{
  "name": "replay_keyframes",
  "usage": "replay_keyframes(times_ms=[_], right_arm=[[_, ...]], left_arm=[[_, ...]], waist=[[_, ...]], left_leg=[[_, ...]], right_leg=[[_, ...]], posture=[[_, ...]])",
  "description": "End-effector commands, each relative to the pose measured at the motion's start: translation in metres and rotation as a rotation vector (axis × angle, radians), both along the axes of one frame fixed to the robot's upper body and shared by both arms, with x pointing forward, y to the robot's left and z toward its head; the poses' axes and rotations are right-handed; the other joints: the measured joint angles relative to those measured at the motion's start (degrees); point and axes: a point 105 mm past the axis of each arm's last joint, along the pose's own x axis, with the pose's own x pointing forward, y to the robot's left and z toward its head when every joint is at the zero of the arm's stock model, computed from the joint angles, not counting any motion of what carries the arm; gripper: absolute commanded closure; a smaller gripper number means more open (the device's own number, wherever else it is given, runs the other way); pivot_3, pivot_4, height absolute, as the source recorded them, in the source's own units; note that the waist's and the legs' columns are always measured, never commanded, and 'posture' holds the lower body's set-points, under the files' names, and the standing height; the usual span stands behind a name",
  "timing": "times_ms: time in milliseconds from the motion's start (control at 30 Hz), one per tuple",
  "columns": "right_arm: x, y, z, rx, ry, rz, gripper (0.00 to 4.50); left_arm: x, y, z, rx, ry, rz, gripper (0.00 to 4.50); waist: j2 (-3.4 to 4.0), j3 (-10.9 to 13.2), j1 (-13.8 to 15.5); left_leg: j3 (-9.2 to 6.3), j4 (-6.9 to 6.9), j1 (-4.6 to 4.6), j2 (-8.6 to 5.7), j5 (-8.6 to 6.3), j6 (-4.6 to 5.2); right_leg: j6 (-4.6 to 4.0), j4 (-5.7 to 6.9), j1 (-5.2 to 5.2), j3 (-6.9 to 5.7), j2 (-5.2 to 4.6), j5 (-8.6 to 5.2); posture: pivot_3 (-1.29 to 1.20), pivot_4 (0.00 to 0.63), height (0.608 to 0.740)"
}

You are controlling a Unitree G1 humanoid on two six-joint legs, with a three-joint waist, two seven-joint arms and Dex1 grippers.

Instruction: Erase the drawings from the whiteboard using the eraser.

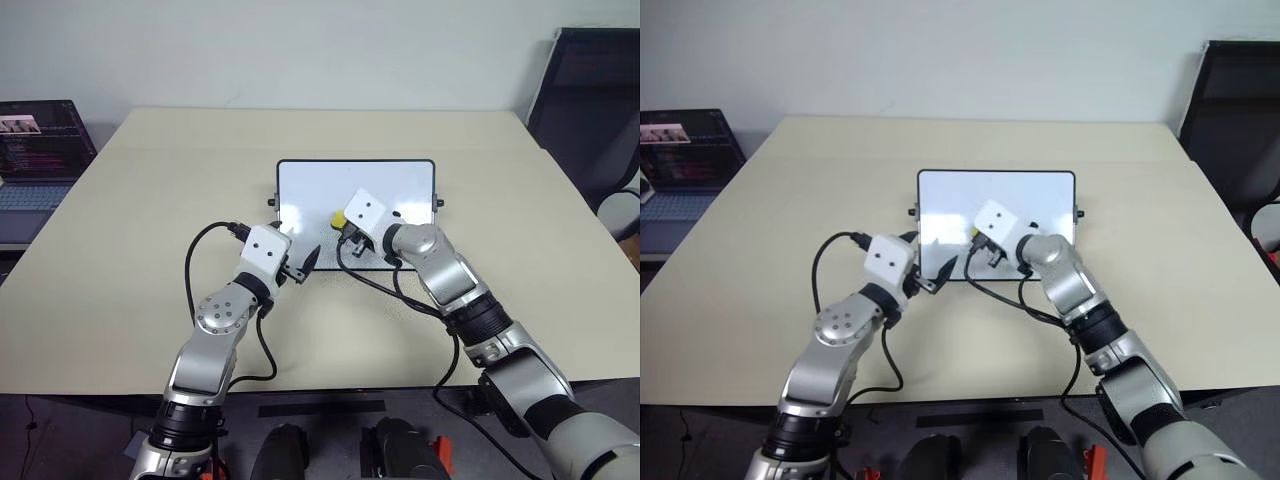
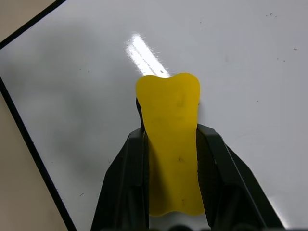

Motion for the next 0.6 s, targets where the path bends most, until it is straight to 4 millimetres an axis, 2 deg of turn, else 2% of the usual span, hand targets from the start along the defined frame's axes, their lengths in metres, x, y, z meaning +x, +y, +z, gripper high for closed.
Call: replay_keyframes(times_ms=[33, 167, 433, 600], right_arm=[[-0.001, -0.01, -0.015, -0.037, 0.053, -0.033, 3.53], [0.005, -0.014, 0.007, -0.002, -0.004, -0.056, 3.53], [0.013, -0.017, 0.074, 0.114, -0.136, -0.093, 3.53], [0.013, -0.016, 0.092, 0.156, -0.16, -0.102, 3.53]], left_arm=[[-0.004, 0.0, 0.017, -0.005, -0.063, 0.0, 0.0], [-0.004, -0.001, 0.016, -0.006, -0.06, -0.003, 0.0], [-0.003, -0.004, 0.017, -0.005, -0.06, -0.018, 0.0], [-0.001, -0.007, 0.019, -0.005, -0.062, -0.028, 0.0]], waist=[[0.0, 0.0, 0.0], [0.0, 0.0, 0.0], [-0.01, 0.1, 0.1], [0.0, 0.1, 0.1]], left_leg=[[0.0, 0.0, 0.0, 0.0, 0.0, 0.0], [0.0, -0.02, -0.01, 0.0, 0.0, 0.0], [-0.01, -0.05, -0.17, -0.02, -0.01, -0.01], [-0.05, -0.14, -0.7, -0.02, -0.04, -0.05]], right_leg=[[0.0, 0.0, 0.0, 0.0, 0.0, 0.0], [-0.01, -0.01, -0.01, 0.0, 0.0, 0.0], [-0.02, -0.04, -0.14, -0.01, -0.02, 0.01], [-0.03, -0.04, -0.69, -0.02, -0.01, 0.01]], posture=[[0.0, 0.15, 0.74], [0.0, 0.15, 0.74], [0.0, 0.15, 0.74], [0.0, 0.15, 0.74]])
